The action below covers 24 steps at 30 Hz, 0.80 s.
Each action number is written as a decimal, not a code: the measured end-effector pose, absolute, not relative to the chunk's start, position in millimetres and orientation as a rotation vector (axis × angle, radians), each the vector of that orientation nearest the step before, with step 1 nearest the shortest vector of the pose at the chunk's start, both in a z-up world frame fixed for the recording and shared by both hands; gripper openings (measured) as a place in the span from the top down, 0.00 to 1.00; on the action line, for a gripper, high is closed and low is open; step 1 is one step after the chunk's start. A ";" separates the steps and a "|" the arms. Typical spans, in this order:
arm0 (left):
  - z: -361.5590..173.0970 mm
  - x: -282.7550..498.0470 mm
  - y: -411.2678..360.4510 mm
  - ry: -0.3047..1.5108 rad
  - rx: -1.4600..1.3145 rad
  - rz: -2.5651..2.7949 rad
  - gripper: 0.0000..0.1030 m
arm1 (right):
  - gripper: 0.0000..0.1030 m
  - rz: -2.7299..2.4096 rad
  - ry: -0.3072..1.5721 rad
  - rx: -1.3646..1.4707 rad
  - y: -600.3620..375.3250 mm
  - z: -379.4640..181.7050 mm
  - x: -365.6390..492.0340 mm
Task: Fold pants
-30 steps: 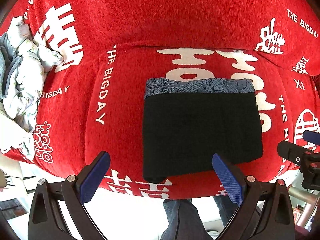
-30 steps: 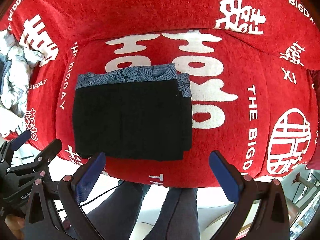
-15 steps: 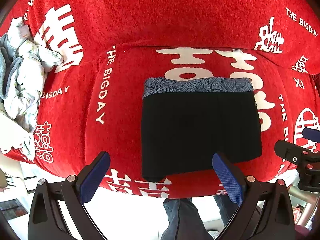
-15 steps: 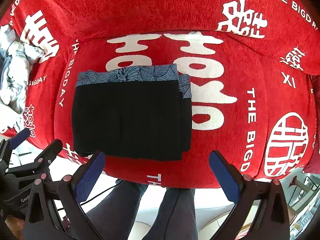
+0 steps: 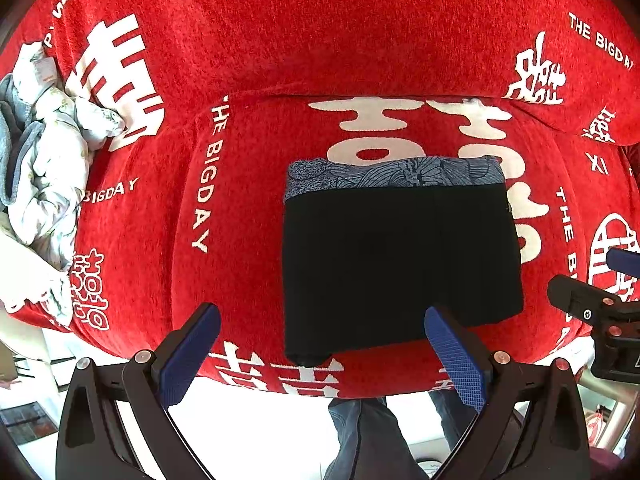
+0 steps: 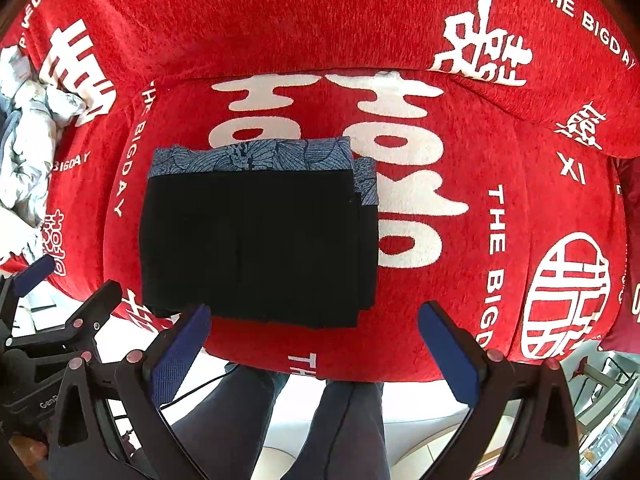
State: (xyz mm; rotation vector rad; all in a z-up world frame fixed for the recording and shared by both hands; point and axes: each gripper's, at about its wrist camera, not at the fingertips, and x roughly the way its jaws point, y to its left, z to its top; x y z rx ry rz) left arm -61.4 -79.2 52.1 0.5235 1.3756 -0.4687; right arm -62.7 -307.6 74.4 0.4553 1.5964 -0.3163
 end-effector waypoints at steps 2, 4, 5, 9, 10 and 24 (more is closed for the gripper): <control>52.1 -61.8 -79.4 1.376 0.523 -0.468 0.01 | 0.00 -0.317 1.597 0.455 -307.7 74.4 -62.2; 52.2 -62.8 -80.0 1.376 0.521 -0.470 0.01 | 0.00 -0.317 1.596 0.454 -307.8 74.4 -62.2; 52.6 -63.0 -80.0 1.375 0.519 -0.471 0.01 | 0.00 -0.317 1.596 0.454 -308.0 74.3 -62.2; 52.3 -64.5 -79.9 1.375 0.523 -0.473 0.01 | 0.00 -0.317 1.596 0.454 -307.8 74.7 -62.2; 52.3 -64.6 -79.6 1.375 0.524 -0.473 0.01 | 0.00 -0.317 1.596 0.454 -307.6 74.8 -62.2; 51.4 -64.9 -79.0 1.383 0.529 -0.467 0.01 | 0.00 -0.318 1.595 0.455 -307.2 74.5 -61.8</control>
